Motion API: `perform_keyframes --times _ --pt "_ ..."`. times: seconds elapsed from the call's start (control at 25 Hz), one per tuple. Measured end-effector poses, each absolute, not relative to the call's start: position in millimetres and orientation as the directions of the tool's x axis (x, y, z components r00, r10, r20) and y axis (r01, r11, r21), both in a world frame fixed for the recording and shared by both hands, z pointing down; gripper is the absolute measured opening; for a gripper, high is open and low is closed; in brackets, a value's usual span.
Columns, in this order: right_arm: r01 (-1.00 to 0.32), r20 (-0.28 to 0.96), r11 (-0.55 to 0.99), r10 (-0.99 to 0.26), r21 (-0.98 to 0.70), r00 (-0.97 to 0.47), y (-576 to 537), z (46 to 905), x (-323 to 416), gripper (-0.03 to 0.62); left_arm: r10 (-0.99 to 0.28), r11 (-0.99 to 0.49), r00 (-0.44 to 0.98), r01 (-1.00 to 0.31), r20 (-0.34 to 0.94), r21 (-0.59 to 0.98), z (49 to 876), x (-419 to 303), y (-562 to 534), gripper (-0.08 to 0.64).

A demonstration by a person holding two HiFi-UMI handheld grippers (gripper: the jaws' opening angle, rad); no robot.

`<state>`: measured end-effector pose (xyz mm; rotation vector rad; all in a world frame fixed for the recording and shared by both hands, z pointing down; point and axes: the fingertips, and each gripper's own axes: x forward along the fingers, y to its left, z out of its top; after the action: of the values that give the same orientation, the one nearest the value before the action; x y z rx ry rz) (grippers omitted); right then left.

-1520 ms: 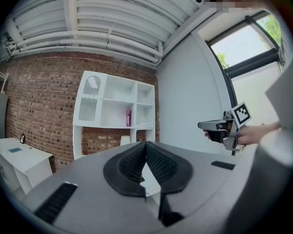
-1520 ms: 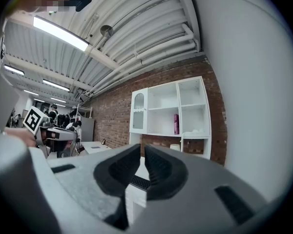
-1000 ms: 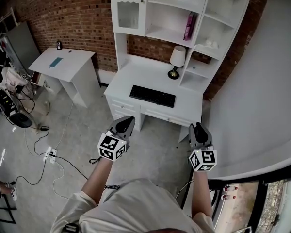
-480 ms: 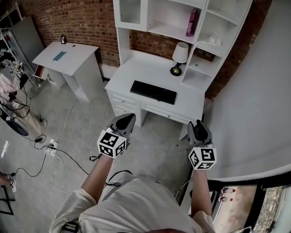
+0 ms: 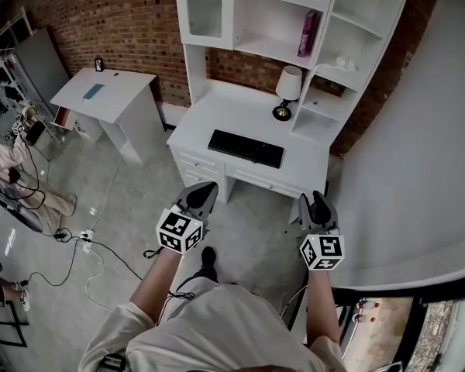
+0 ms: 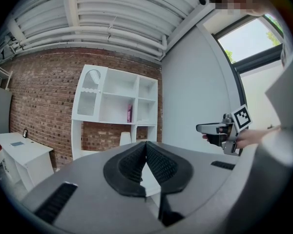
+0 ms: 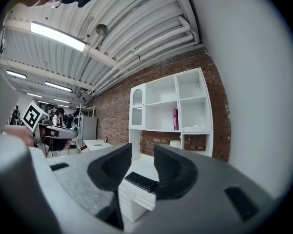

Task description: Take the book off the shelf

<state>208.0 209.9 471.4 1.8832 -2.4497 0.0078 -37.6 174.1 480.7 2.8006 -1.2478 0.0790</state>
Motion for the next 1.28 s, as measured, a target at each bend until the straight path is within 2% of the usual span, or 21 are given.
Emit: perform_keyframes --times 0.88,1.28 --pt "-0.992 0.082 0.127 -0.989 0.025 -0.124 47.0 471.4 176.3 0.127 -0.654 -0.751 0.753 -0.657 0.074 0.055 483.8 -63.1 -26.5 -0.006" --pt "-0.998 0.079 0.063 -0.995 0.004 -0.063 3.0 470.2 157.7 0.127 -0.610 -0.786 0.788 -0.615 0.086 0.064 487.6 -81.0 -81.5 -0.006"
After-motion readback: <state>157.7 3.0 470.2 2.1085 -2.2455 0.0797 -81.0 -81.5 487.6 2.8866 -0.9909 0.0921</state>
